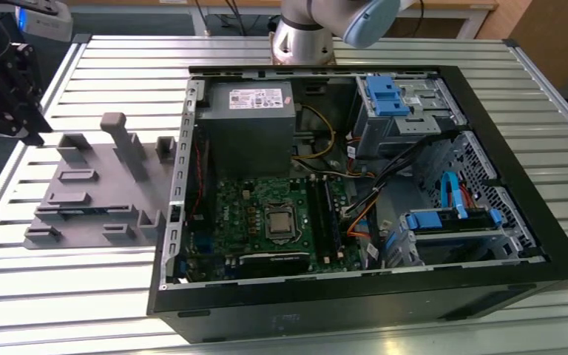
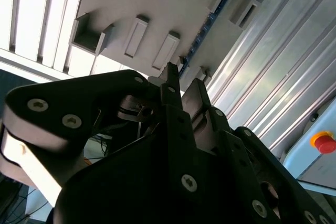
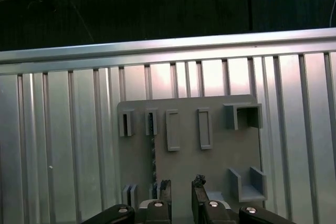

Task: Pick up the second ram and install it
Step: 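Pick up the second ram and move it above second insertion slot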

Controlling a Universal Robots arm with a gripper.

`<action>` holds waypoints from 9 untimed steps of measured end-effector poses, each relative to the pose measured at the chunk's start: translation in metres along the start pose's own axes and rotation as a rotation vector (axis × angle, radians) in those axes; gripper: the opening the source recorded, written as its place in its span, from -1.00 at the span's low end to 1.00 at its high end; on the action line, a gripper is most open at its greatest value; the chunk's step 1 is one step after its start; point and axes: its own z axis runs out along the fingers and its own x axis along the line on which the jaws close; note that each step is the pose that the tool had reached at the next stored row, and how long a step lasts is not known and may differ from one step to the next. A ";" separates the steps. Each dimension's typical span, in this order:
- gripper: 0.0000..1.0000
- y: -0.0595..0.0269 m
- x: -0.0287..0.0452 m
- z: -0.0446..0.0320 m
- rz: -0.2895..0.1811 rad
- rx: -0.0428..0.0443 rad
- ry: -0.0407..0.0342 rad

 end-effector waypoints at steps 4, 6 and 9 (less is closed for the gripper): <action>-0.40 -0.0002 0.0015 0.0016 0.000 0.0000 0.0000; -0.40 -0.0003 0.0026 0.0023 -0.001 0.0001 -0.0001; -0.40 -0.0005 0.0039 0.0034 -0.001 0.0001 -0.0001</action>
